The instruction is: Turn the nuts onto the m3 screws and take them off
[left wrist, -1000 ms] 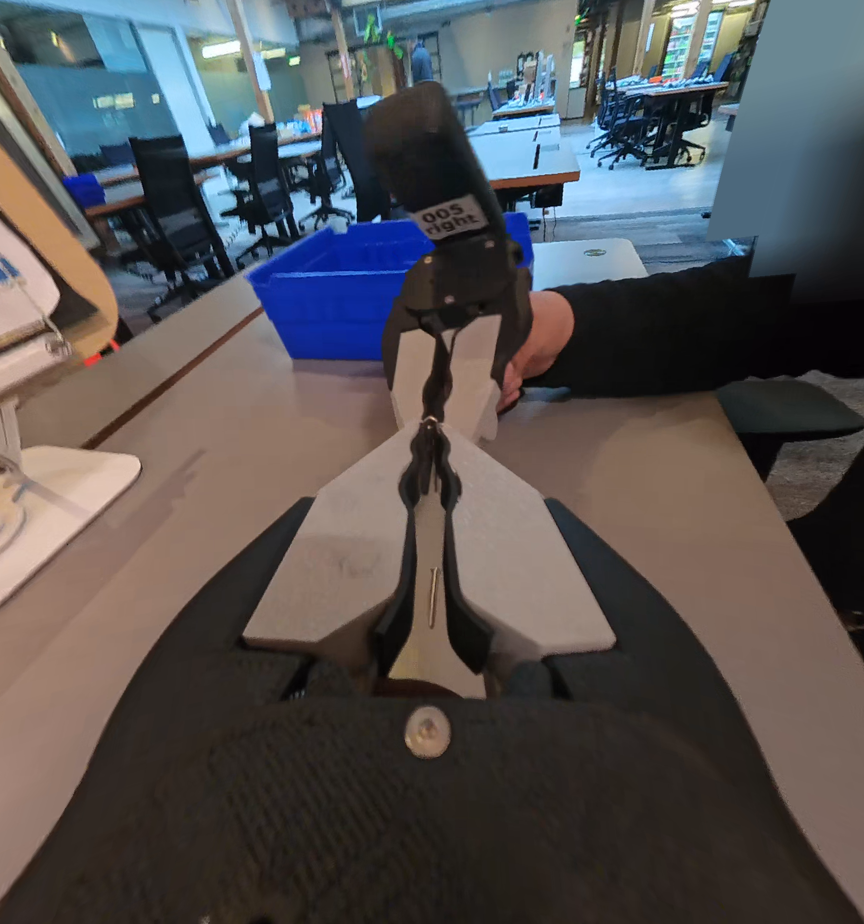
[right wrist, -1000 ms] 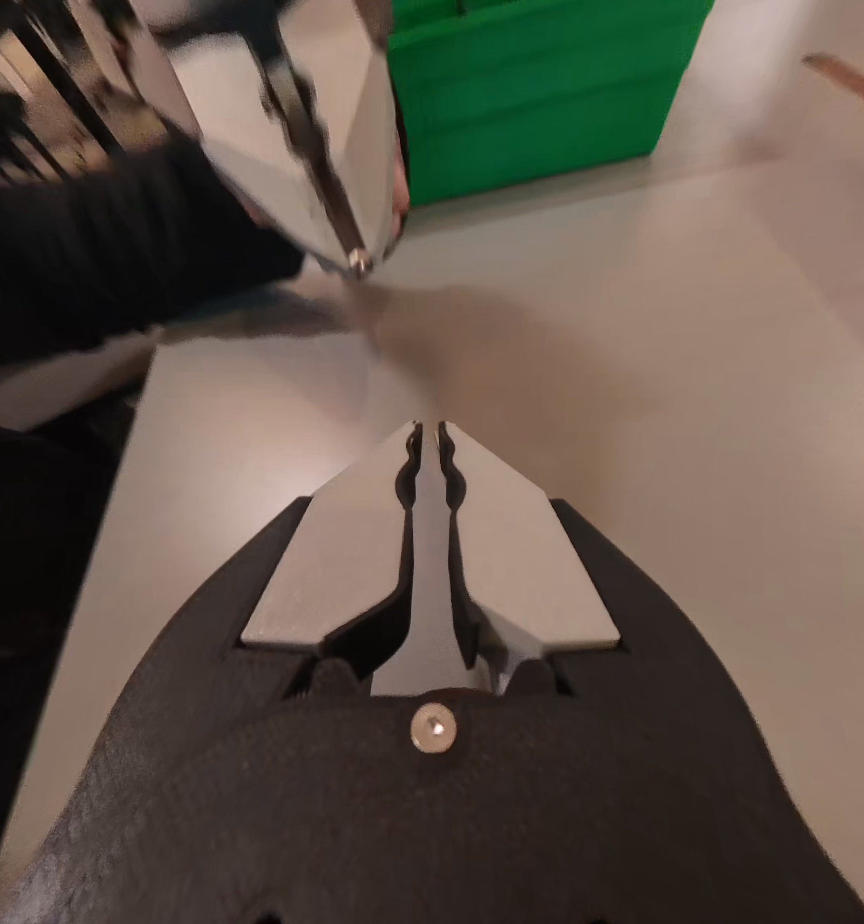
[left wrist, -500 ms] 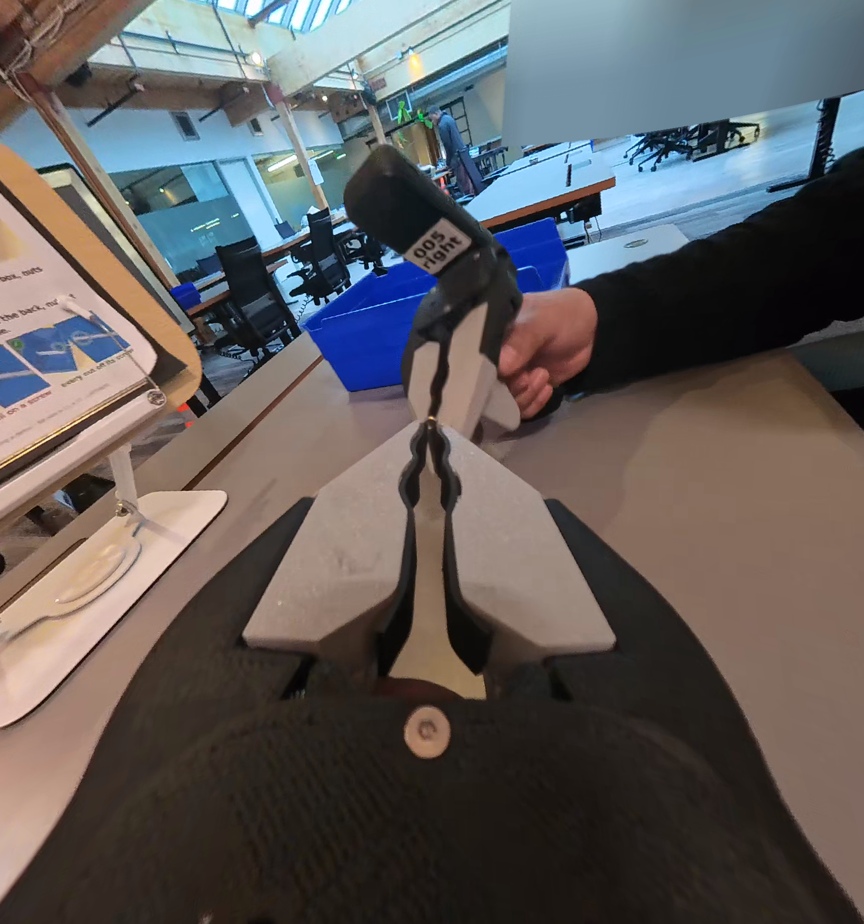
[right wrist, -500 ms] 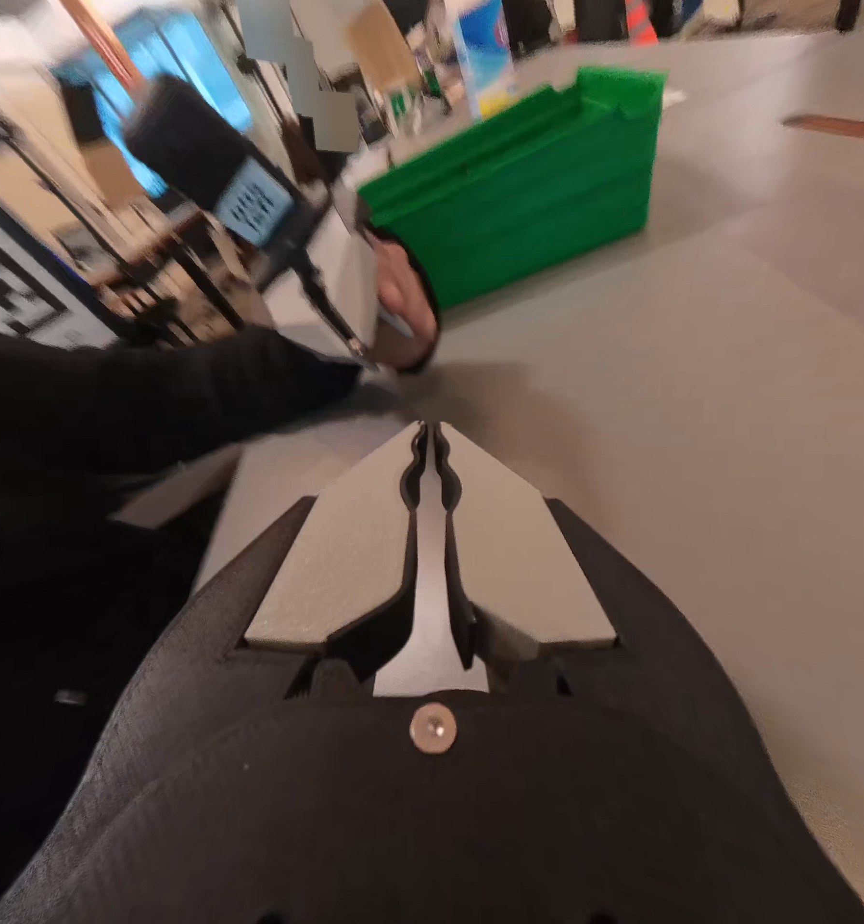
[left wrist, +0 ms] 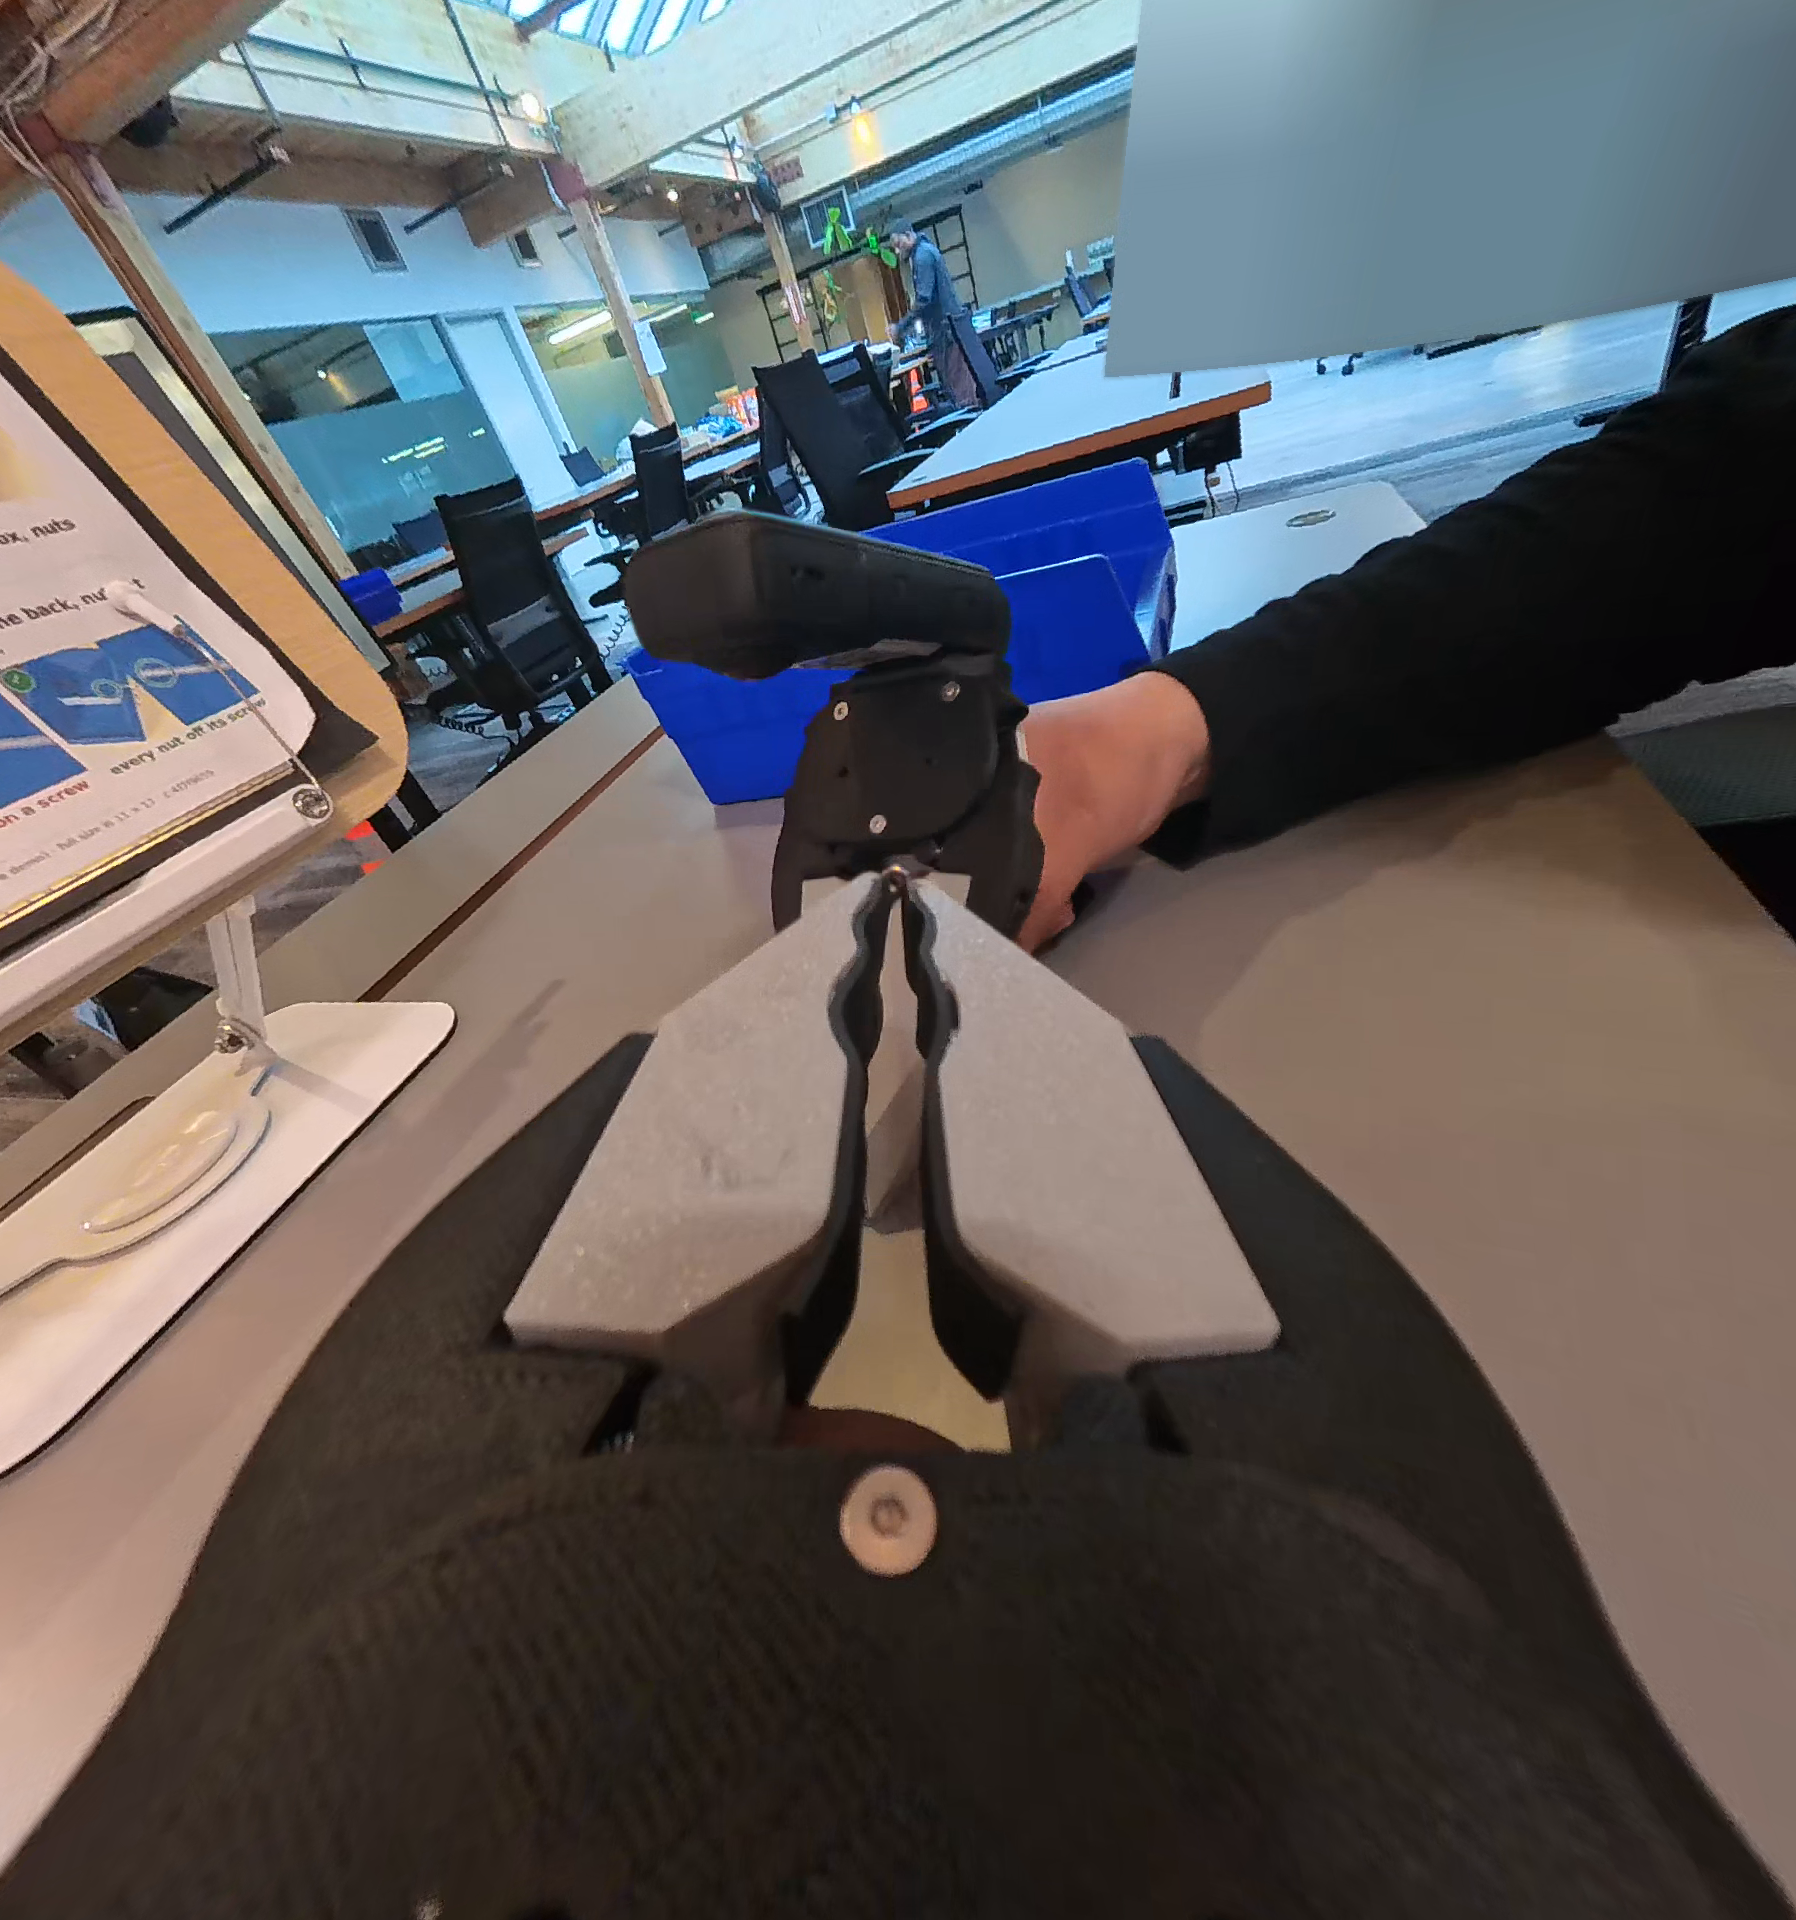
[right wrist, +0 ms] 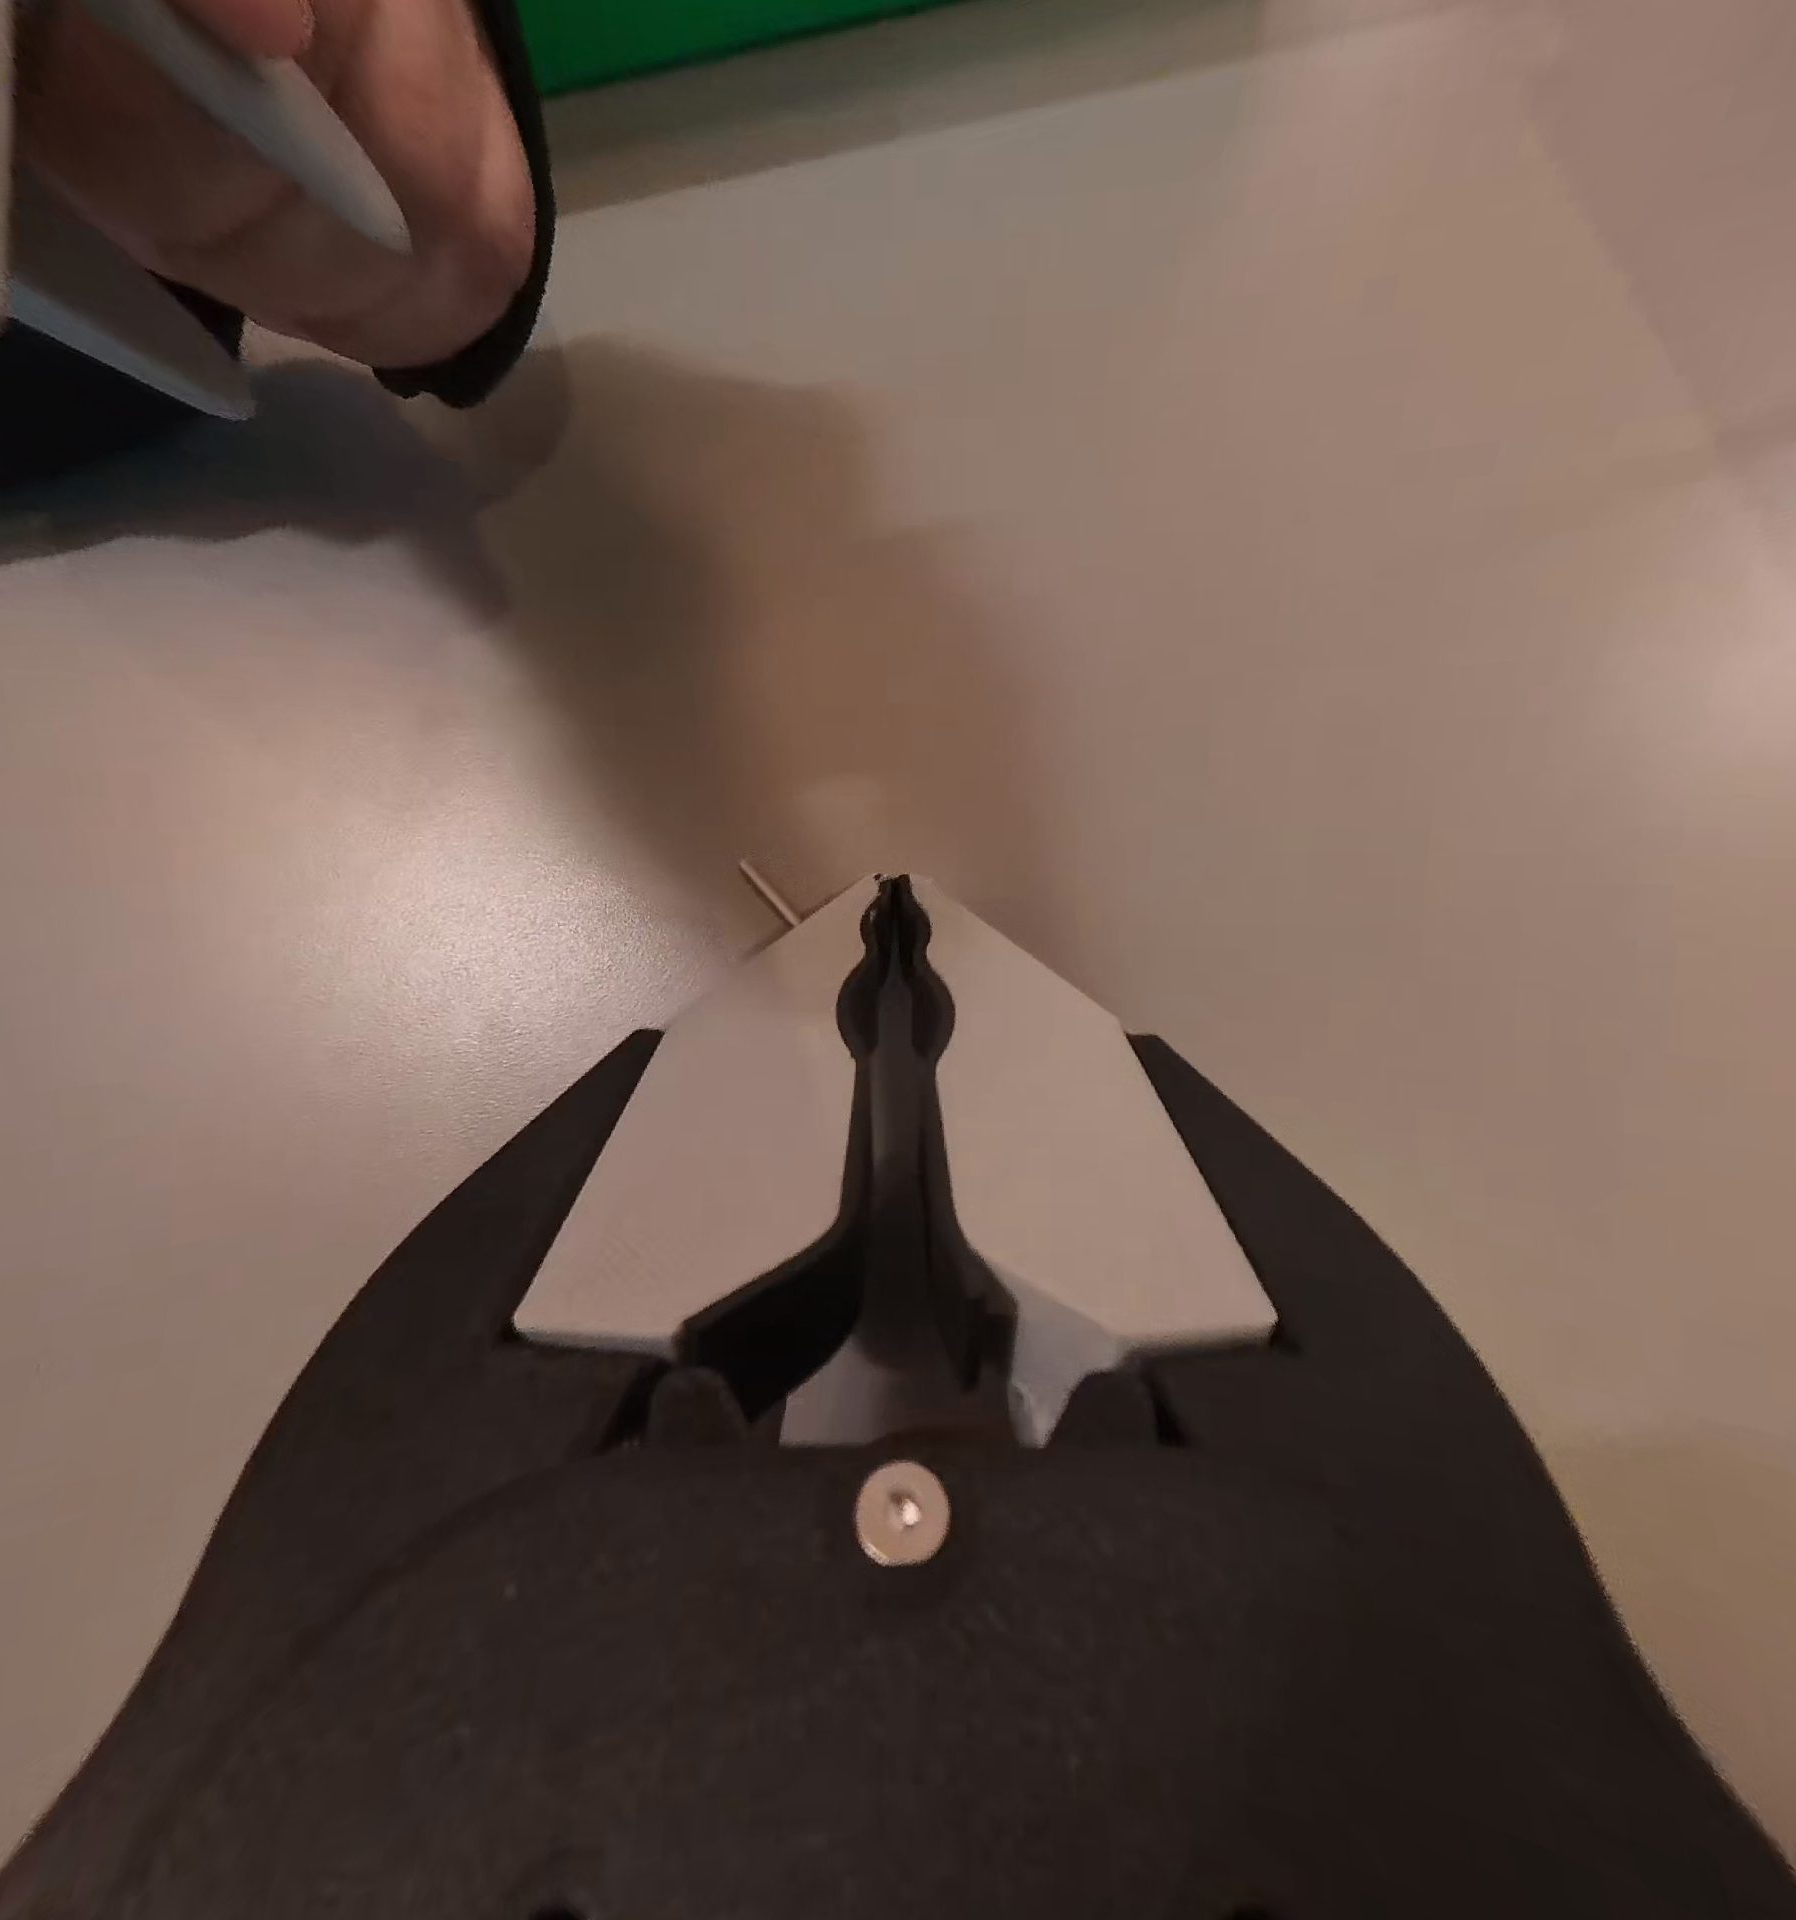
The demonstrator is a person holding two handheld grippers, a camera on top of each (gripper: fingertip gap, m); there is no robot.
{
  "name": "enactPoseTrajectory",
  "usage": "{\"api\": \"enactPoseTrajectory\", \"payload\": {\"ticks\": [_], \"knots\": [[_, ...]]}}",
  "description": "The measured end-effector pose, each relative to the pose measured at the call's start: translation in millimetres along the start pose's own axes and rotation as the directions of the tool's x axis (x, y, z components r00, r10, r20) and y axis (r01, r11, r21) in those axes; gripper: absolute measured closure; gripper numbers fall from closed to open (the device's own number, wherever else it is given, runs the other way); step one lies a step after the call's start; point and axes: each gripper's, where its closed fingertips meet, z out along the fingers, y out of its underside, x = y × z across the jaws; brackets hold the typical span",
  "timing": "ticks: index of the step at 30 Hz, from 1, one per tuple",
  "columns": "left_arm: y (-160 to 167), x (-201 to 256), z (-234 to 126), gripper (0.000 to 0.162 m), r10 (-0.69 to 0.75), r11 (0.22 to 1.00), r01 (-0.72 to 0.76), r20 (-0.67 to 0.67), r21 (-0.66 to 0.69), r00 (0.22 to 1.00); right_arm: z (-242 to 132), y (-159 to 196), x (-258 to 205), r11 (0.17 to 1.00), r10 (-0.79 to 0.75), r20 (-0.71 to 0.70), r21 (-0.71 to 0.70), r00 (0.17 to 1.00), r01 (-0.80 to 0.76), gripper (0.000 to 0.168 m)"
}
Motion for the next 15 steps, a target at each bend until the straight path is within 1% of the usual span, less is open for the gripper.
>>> {"api": "enactPoseTrajectory", "payload": {"ticks": [15], "knots": [[10.8, 1.1, 3.2, 0.162, -0.012, 0.999, 0.012, -0.01, -0.035, 1.0, -6.6, 4.6, -7.0, 1.0, -0.007, 0.026, 0.009, 1.0, 0.007, 0.168]]}}
